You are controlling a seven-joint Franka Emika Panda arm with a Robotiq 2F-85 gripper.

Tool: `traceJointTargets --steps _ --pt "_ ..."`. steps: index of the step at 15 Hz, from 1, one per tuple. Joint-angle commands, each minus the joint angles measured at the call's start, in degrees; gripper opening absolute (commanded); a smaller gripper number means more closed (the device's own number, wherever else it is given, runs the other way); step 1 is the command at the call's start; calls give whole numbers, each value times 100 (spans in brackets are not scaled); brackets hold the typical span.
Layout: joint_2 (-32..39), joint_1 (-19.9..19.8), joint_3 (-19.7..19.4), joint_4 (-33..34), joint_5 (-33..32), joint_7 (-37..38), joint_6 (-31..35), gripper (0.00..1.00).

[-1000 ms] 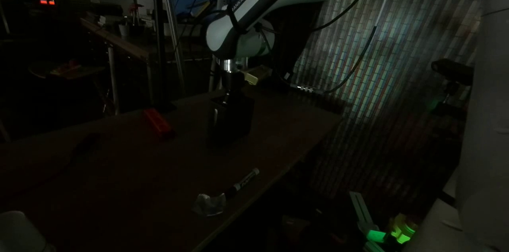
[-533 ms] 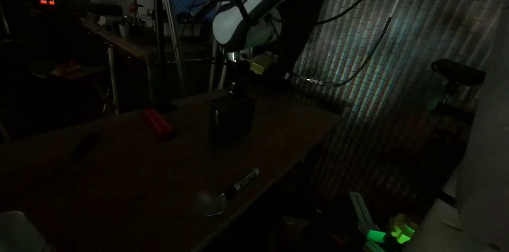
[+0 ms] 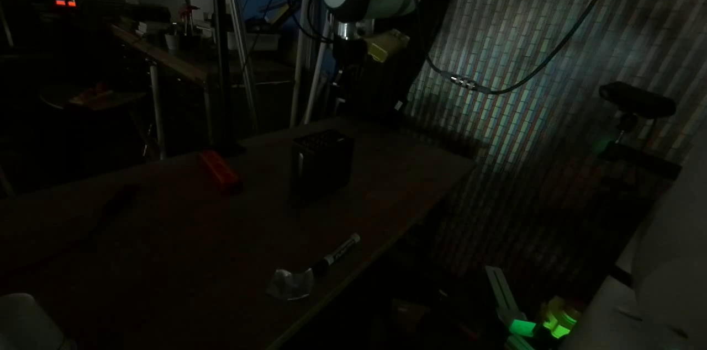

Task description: Put the white cloth inside the black object

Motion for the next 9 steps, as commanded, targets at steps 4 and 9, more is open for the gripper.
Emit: traceJointTargets --steps 4,9 --pt "-436 44 -177 -88 51 0 -13 1" --pt "-499 47 -183 -181 61 1 -12 1"
